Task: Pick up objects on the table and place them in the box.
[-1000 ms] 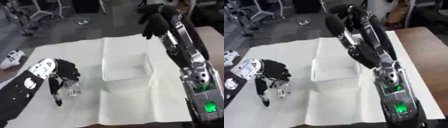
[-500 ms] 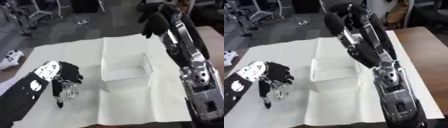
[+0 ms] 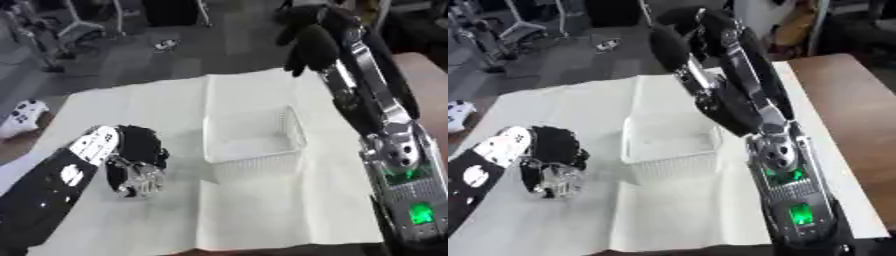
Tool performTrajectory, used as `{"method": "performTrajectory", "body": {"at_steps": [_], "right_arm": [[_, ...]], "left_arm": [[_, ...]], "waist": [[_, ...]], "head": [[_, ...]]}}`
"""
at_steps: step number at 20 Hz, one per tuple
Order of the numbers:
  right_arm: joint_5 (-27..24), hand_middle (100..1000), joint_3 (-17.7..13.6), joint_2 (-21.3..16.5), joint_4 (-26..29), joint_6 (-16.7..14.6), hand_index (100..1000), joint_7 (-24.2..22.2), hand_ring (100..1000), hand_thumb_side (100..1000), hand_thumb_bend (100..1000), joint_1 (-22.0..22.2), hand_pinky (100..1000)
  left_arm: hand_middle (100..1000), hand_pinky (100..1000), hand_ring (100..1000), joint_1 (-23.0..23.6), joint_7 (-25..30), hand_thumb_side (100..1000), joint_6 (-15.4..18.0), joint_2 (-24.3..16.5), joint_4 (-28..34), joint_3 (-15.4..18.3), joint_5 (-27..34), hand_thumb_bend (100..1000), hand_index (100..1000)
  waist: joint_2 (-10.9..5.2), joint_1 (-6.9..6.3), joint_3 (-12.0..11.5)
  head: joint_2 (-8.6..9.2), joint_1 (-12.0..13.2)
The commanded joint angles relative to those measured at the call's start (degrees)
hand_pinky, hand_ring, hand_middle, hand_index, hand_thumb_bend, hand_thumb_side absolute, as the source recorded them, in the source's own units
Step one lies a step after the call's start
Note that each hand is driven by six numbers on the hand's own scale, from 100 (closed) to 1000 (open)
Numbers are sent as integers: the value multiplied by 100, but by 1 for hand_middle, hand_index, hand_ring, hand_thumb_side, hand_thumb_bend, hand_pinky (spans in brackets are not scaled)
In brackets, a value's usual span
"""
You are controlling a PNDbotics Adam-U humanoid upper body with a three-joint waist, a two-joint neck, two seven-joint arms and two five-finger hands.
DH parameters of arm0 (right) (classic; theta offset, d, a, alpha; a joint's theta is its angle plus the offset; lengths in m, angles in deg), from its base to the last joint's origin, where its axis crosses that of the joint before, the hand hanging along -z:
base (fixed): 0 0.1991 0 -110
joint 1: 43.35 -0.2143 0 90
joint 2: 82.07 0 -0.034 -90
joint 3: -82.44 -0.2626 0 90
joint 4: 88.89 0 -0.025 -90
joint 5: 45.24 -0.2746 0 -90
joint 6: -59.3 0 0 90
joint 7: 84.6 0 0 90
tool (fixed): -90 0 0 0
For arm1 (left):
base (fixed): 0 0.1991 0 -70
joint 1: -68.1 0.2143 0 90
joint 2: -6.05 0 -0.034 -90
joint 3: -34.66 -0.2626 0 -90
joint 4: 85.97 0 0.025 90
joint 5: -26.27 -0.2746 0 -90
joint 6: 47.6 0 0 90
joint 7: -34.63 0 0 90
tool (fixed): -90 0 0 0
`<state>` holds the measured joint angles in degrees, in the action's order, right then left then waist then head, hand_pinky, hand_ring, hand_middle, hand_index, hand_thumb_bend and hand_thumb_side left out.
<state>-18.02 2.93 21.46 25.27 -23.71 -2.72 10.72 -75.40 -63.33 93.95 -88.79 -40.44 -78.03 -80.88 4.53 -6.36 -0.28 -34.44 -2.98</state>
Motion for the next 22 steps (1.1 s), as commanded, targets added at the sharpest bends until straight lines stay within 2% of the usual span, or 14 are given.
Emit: {"method": "performTrajectory", "body": {"at_steps": [1, 2, 3, 4, 5, 6, 7, 8, 11, 12, 14, 22], "right_arm": [[-12, 546, -2, 26, 43, -6, 752, -13, 429, 1000, 621, -109, 382], [-12, 546, -3, 26, 43, -5, 752, -13, 430, 1000, 621, -109, 382], [-12, 546, -3, 25, 43, -5, 752, -13, 430, 1000, 621, -108, 382], [-13, 546, -3, 25, 43, -5, 752, -13, 430, 1000, 621, -108, 382], [-13, 546, -3, 26, 43, -5, 752, -13, 430, 1000, 620, -107, 382], [-13, 546, -3, 26, 43, -5, 752, -12, 430, 1000, 620, -107, 382], [-13, 546, -3, 26, 43, -5, 752, -11, 429, 1000, 620, -106, 382], [-13, 546, -4, 25, 43, -5, 752, -10, 429, 1000, 620, -104, 382], [-14, 546, -4, 20, 43, -4, 752, -10, 429, 1000, 620, -96, 382], [-14, 546, -4, 16, 43, -3, 752, -10, 429, 1000, 621, -90, 382], [-13, 546, -4, 6, 43, 1, 753, -13, 429, 1000, 622, -77, 381], [-9, 546, -8, -32, 43, 17, 753, -23, 429, 1000, 624, -24, 381]], "left_arm": [[451, 280, 394, -44, -379, 611, 34, -134, -104, 126, 135, 100, 544], [434, 271, 384, -31, -447, 599, 38, -128, -176, 144, 185, 100, 521], [366, 237, 347, -24, -494, 566, 40, -123, -244, 157, 230, 100, 451], [337, 217, 324, -21, -528, 552, 41, -121, -296, 166, 267, 100, 420], [227, 146, 250, -22, -562, 514, 41, -122, -331, 173, 304, 100, 320], [166, 103, 199, -22, -604, 498, 41, -131, -351, 177, 349, 100, 277], [102, 100, 136, -24, -638, 488, 42, -143, -363, 180, 395, 100, 237], [100, 100, 100, -28, -654, 484, 42, -161, -371, 186, 442, 100, 218], [100, 100, 100, -62, -568, 468, 42, -227, -354, 206, 580, 100, 197], [100, 100, 100, -88, -499, 402, 42, -264, -333, 206, 637, 100, 191], [100, 100, 100, -156, -315, 348, 42, -344, -274, 199, 761, 100, 188], [100, 100, 100, -442, 542, 317, 30, -706, 150, 172, 1388, 100, 191]], "waist": [[-57, 31, -20], [-57, 32, -22], [-58, 33, -22], [-58, 33, -22], [-59, 32, -22], [-59, 31, -22], [-60, 30, -23], [-62, 29, -24], [-67, 25, -31], [-72, 22, -36], [-81, 16, -47], [-121, -8, -84]], "head": [[54, 57], [49, 60], [46, 62], [43, 63], [41, 63], [39, 62], [36, 61], [33, 58], [22, 58], [15, 58], [6, 59], [-74, 124]]}}
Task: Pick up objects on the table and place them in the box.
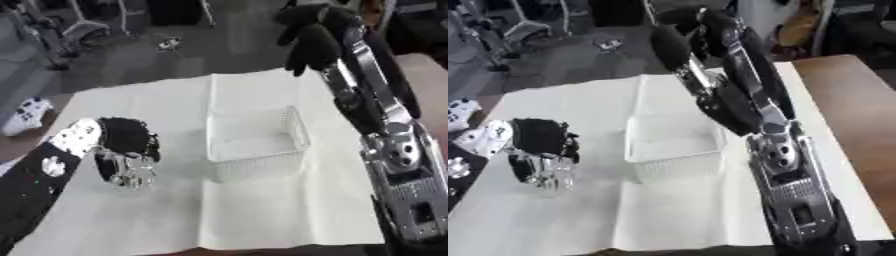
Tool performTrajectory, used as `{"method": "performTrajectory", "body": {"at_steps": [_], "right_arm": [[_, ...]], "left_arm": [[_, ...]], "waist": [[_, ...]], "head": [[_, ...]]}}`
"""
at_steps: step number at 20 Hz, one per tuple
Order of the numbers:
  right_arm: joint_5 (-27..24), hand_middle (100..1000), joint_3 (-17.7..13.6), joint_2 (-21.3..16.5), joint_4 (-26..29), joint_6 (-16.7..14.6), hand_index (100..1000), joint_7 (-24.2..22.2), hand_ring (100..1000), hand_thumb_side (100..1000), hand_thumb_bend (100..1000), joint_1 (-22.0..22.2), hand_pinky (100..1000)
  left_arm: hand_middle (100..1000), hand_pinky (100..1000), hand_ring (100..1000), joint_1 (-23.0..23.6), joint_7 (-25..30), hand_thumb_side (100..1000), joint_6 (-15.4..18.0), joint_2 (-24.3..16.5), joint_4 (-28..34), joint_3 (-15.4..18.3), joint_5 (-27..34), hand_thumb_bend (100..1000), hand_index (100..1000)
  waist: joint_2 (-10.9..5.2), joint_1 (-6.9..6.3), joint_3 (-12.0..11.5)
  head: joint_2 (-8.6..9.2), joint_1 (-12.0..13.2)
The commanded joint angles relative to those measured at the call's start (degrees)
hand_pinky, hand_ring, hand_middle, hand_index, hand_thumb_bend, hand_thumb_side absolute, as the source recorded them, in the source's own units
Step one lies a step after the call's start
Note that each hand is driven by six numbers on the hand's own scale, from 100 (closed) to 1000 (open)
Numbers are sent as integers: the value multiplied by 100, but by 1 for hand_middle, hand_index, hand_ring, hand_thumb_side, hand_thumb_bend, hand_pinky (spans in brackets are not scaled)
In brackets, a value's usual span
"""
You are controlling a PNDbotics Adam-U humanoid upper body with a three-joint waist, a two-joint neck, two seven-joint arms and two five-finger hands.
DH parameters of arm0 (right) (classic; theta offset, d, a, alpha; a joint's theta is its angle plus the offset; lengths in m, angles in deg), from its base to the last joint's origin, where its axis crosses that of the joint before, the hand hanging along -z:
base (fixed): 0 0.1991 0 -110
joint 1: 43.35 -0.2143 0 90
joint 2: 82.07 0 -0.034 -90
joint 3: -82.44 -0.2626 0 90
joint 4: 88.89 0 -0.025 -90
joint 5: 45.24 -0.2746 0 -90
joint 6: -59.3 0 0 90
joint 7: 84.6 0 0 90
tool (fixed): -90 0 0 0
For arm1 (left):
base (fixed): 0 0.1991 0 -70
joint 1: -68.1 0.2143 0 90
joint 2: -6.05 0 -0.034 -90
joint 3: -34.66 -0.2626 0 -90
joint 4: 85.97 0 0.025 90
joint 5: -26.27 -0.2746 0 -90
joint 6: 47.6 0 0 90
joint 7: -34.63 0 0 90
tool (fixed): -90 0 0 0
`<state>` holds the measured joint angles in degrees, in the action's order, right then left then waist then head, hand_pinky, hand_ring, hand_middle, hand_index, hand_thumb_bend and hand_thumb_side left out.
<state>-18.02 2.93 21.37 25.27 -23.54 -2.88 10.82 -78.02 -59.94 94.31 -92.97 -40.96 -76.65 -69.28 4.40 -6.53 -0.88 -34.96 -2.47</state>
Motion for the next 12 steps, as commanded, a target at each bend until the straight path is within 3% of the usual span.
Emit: {"method": "performTrajectory", "body": {"at_steps": [1, 12], "right_arm": [[-9, 546, -7, -27, 43, 1, 753, -7, 429, 1000, 624, -30, 381], [-5, 546, -5, -37, 43, 8, 753, -21, 429, 1000, 625, -13, 381]], "left_arm": [[100, 100, 100, -198, 272, 318, -24, -320, 263, 44, 338, 100, 192], [100, 100, 100, -424, 1064, 276, -367, -463, 1079, 42, 1726, 100, 194]], "waist": [[-111, 9, -27], [-133, 0, -39]], "head": [[-25, 70], [46, -10]]}}
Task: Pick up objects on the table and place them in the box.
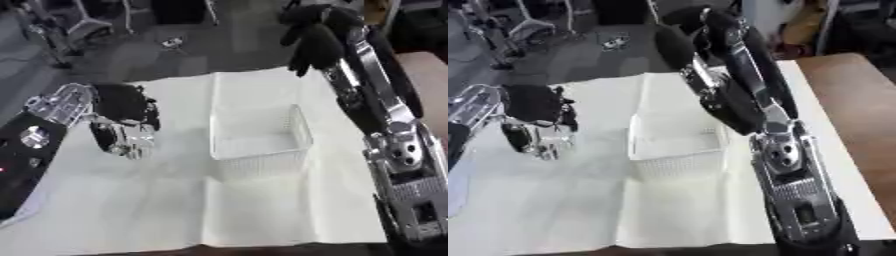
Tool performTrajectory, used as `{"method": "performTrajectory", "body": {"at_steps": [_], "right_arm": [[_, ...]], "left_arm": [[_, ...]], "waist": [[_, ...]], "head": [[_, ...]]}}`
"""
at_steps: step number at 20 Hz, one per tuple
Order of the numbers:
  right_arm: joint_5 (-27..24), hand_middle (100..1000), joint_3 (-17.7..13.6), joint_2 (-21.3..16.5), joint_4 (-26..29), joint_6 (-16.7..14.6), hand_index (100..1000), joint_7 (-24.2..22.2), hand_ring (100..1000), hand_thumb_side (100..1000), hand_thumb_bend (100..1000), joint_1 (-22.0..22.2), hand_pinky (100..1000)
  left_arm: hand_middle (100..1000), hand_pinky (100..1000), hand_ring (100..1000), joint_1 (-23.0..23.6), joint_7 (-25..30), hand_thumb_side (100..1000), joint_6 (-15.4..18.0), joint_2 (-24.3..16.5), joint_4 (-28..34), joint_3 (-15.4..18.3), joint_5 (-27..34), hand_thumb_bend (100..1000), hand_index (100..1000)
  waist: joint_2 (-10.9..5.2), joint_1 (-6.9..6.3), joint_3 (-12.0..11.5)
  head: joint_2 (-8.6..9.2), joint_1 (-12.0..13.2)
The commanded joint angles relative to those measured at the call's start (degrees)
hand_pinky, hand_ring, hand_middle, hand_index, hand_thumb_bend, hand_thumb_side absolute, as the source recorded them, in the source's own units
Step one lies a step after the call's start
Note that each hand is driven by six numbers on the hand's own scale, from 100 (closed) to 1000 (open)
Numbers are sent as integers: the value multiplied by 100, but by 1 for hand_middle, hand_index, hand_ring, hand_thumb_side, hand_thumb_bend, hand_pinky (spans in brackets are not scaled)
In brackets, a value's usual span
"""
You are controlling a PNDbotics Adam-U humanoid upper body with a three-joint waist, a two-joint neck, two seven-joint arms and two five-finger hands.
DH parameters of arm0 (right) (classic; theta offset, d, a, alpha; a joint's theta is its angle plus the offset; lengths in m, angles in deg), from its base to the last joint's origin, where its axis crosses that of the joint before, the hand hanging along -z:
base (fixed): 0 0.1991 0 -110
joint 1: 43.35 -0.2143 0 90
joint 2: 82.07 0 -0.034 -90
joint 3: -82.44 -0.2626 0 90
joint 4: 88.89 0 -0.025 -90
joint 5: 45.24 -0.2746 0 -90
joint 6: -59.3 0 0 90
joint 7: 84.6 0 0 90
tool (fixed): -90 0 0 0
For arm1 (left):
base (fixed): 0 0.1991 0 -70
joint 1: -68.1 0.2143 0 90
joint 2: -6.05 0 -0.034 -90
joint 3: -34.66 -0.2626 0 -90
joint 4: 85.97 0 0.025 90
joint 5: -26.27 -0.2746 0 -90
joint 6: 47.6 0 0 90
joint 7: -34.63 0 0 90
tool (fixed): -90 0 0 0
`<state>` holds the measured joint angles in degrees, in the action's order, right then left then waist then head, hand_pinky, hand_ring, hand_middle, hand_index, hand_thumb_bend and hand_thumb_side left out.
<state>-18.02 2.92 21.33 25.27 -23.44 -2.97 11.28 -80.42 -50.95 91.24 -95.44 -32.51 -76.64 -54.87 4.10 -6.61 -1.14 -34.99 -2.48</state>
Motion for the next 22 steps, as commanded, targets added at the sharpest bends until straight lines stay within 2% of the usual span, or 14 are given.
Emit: {"method": "performTrajectory", "body": {"at_steps": [1, 9, 14, 16, 19, 22], "right_arm": [[-6, 546, -2, -32, 43, -2, 753, -14, 429, 1000, 625, -58, 381], [-14, 545, 13, -4, 43, -17, 752, -22, 430, 1000, 622, -62, 382], [-25, 545, 32, 53, 43, -49, 752, -20, 430, 1000, 613, -99, 384], [-32, 545, 43, 105, 43, -71, 753, -13, 430, 1000, 605, -122, 385], [-41, 545, 41, 199, 43, -104, 753, 23, 430, 1000, 596, -160, 386], [-48, 545, 56, 230, 43, -123, 753, 28, 431, 1000, 595, -176, 386]], "left_arm": [[100, 100, 100, -223, 225, 273, -86, -209, 301, 41, 393, 100, 194], [100, 100, 100, -553, 567, 277, -211, 87, 652, 8, 1044, 100, 195], [100, 100, 100, -780, 575, 293, -59, 528, 638, -121, 1251, 100, 198], [100, 100, 100, -823, 518, 298, 9, 688, 580, -173, 1276, 100, 200], [100, 100, 100, -890, 475, 303, 101, 942, 444, -250, 1139, 100, 201], [100, 100, 100, -968, 388, 313, 174, 1181, 290, -280, 924, 100, 202]], "waist": [[-106, 7, -12], [-119, 6, 17], [-100, 4, 86], [-82, -3, 136], [-50, 2, 221], [-38, -2, 257]], "head": [[61, -22], [82, -14], [154, 37], [243, 74], [484, 139], [519, 169]]}}
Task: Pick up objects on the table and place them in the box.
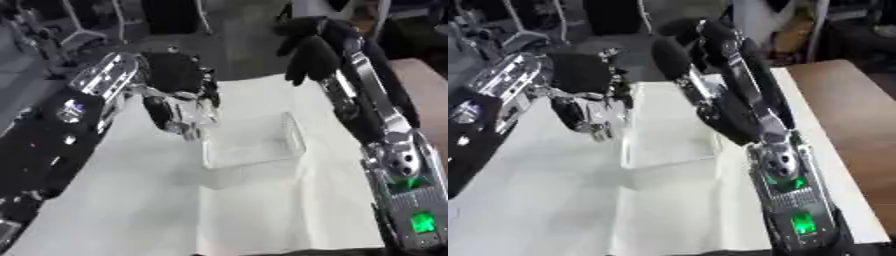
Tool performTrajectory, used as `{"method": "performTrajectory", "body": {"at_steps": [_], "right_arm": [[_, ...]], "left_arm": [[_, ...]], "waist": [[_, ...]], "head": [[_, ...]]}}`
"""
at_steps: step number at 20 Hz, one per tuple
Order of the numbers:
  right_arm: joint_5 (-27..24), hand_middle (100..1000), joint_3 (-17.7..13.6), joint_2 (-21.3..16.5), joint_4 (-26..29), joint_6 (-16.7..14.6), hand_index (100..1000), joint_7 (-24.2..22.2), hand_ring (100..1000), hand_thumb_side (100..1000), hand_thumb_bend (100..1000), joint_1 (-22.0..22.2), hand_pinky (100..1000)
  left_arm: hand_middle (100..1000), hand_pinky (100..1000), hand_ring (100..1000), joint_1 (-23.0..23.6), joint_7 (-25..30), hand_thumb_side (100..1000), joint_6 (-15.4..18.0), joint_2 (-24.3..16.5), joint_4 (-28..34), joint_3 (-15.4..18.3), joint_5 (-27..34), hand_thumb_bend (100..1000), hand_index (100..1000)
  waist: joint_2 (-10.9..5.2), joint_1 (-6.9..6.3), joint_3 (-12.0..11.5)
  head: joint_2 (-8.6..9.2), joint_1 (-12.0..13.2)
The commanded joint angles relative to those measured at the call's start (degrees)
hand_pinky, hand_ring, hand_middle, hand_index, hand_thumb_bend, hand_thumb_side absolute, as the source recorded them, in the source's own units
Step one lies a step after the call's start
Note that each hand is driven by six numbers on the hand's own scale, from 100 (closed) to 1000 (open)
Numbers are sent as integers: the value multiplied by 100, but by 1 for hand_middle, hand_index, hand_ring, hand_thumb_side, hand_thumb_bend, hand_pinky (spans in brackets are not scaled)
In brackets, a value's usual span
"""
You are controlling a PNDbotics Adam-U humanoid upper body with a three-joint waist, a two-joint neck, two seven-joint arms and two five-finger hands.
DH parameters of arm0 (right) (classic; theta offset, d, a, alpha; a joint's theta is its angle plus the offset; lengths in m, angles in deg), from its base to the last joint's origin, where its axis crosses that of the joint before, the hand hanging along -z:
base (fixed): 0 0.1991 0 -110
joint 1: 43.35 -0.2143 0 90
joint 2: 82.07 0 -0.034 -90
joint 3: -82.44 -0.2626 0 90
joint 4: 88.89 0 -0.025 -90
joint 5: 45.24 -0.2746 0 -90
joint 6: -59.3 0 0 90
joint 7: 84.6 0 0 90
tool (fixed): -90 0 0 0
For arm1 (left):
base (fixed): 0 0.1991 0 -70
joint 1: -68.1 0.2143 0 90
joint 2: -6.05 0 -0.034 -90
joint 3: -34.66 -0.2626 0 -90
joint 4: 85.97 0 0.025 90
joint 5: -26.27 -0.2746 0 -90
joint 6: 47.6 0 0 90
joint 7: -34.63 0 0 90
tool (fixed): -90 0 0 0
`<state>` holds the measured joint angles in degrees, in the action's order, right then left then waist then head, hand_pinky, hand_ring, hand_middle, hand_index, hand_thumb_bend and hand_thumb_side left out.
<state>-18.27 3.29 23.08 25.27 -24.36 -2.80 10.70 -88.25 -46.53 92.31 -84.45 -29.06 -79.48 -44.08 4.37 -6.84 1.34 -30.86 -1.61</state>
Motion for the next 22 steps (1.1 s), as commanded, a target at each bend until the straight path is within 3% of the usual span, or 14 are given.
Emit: {"method": "performTrajectory", "body": {"at_steps": [1, 3, 4, 6, 8, 9, 11, 12, 13, 14, 17, 18, 19, 22], "right_arm": [[-25, 545, 24, 62, 43, -39, 753, 9, 431, 1000, 594, -124, 387], [-29, 545, 26, 79, 43, -55, 752, 17, 432, 1000, 588, -138, 388], [-31, 545, 28, 85, 43, -62, 752, 21, 432, 1000, 589, -142, 388], [-36, 545, 33, 94, 43, -70, 752, 25, 432, 1000, 587, -145, 388], [-39, 544, 37, 99, 43, -75, 752, 25, 432, 1000, 587, -146, 388], [-40, 544, 39, 101, 43, -77, 752, 24, 432, 1000, 587, -147, 389], [-44, 544, 42, 103, 43, -82, 751, 22, 432, 1000, 586, -151, 389], [-46, 544, 43, 102, 43, -84, 751, 20, 432, 1000, 588, -152, 388], [-48, 544, 45, 102, 43, -84, 751, 17, 432, 1000, 588, -151, 388], [-50, 544, 45, 102, 43, -85, 751, 14, 432, 1000, 587, -152, 388], [-53, 544, 47, 105, 43, -88, 751, 12, 432, 1000, 587, -155, 388], [-54, 544, 48, 107, 43, -89, 751, 11, 432, 1000, 587, -156, 388], [-54, 544, 48, 107, 43, -90, 751, 11, 431, 1000, 587, -157, 388], [-55, 544, 50, 108, 43, -92, 751, 9, 431, 1000, 588, -158, 388]], "left_arm": [[100, 100, 100, -202, -104, 319, 83, 148, -107, 5, -233, 100, 203], [100, 100, 100, -213, -215, 374, 97, 238, -194, 16, -382, 100, 219], [100, 100, 100, -212, -275, 358, 96, 269, -234, 22, -456, 100, 214], [100, 100, 100, -205, -426, 499, 111, 313, -290, 23, -610, 100, 288], [132, 100, 110, -194, -580, 508, 124, 346, -340, 11, -834, 100, 332], [317, 275, 309, -189, -649, 616, 143, 361, -371, 5, -945, 100, 469], [493, 436, 489, -186, -672, 741, 175, 387, -452, -10, -1221, 100, 593], [639, 574, 643, -188, -630, 869, 164, 401, -499, -11, -1385, 188, 696], [698, 631, 709, -190, -564, 927, 134, 416, -544, -10, -1561, 251, 724], [746, 684, 760, -188, -504, 982, 102, 433, -588, -4, -1721, 299, 759], [831, 814, 869, -173, -330, 1000, 22, 479, -753, 31, -2098, 462, 833], [821, 796, 854, -171, -283, 1000, 7, 495, -808, 49, -2191, 433, 826], [854, 850, 897, -169, -266, 1000, 1, 510, -852, 70, -2253, 496, 854], [870, 868, 912, -160, -264, 1000, -37, 535, -962, 123, -2365, 488, 873]], "waist": [[-62, 20, 17], [-58, 16, 34], [-57, 15, 39], [-57, 9, 46], [-58, 6, 50], [-59, 6, 52], [-60, 7, 52], [-61, 8, 52], [-61, 8, 52], [-61, 9, 52], [-59, 8, 53], [-58, 8, 54], [-57, 8, 54], [-56, 6, 54]], "head": [[104, 83], [112, 83], [118, 84], [127, 79], [120, 85], [119, 88], [113, 90], [108, 95], [104, 99], [99, 100], [76, 105], [70, 106], [67, 105], [49, 91]]}}
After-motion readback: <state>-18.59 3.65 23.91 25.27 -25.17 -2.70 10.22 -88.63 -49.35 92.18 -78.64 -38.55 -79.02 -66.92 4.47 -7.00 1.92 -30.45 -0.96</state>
